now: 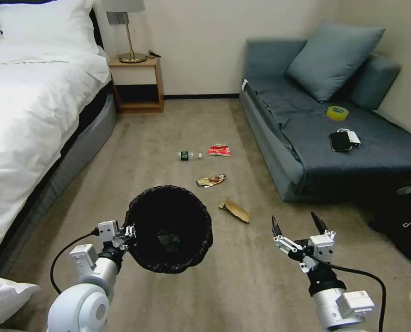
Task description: Pick up the trash bin, then pick up the garbage on the floor and place it into the trash bin.
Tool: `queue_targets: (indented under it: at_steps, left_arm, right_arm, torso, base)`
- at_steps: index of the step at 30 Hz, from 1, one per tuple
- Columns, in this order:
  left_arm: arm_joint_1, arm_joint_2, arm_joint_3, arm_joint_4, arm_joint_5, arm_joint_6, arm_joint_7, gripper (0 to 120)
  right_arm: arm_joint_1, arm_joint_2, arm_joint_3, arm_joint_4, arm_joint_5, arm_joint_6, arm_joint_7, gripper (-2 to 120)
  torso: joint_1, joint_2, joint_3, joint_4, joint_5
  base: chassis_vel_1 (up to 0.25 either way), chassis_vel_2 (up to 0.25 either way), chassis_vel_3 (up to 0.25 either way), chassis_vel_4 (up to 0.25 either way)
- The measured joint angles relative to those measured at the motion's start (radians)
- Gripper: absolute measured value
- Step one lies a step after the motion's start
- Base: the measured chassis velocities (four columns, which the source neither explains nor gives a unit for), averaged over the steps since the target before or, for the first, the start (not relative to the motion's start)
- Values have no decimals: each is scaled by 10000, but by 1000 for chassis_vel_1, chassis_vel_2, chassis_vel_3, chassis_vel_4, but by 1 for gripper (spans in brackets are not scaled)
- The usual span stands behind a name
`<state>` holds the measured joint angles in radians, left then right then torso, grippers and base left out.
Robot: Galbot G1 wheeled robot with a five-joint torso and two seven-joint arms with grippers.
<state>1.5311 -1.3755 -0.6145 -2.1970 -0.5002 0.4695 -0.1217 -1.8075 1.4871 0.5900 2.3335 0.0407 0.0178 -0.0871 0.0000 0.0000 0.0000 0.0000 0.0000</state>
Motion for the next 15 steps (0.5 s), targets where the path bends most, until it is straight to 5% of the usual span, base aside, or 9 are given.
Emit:
queue_targets:
  at_steps: [15]
  left_arm:
    - [-86,18,-186,-25,-103,-13,-108,4]
  right_arm:
    - [47,-21,-16,-68,54,-3,26,100]
  torso:
    - [0,0,1,0,0]
  base:
    - [-31,36,26,-37]
